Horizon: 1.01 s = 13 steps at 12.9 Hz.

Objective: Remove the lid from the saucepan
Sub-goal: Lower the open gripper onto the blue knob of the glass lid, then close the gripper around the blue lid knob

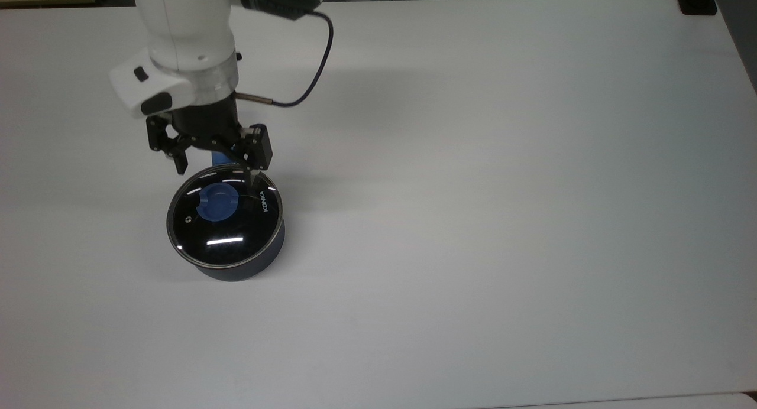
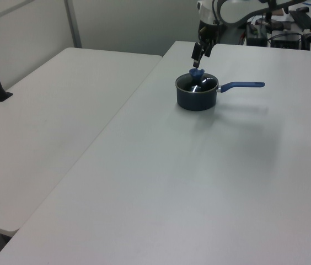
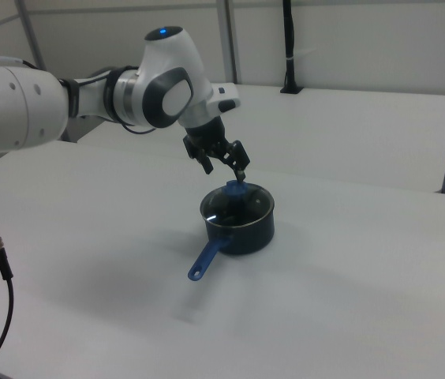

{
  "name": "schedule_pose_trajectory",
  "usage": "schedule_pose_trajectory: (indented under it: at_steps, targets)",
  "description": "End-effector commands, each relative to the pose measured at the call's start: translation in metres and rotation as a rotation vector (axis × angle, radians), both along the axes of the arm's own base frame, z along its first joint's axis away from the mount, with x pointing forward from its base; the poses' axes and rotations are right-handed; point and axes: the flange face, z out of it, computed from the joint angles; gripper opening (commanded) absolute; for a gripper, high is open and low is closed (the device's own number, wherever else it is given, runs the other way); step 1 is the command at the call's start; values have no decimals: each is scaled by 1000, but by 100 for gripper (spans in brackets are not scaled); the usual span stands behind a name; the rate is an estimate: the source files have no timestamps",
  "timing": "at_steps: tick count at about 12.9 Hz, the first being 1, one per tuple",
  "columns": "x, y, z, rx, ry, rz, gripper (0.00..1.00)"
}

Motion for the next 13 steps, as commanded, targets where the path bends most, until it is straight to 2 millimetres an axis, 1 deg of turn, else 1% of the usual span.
schedule_pose_trajectory:
  at_steps: [1, 3, 7, 8, 11, 12, 13]
  targets:
    - [13, -5, -24, -7, -13, 28, 100]
    - [18, -7, -35, -9, -28, 28, 100]
    - [17, -19, -36, -18, -27, 28, 100]
    - [17, -20, -42, -18, -17, 38, 98]
    - [17, -21, -45, -25, -10, 59, 90]
    - [17, -22, -45, -25, -9, 59, 89]
    - [17, -23, -45, -27, -10, 60, 86]
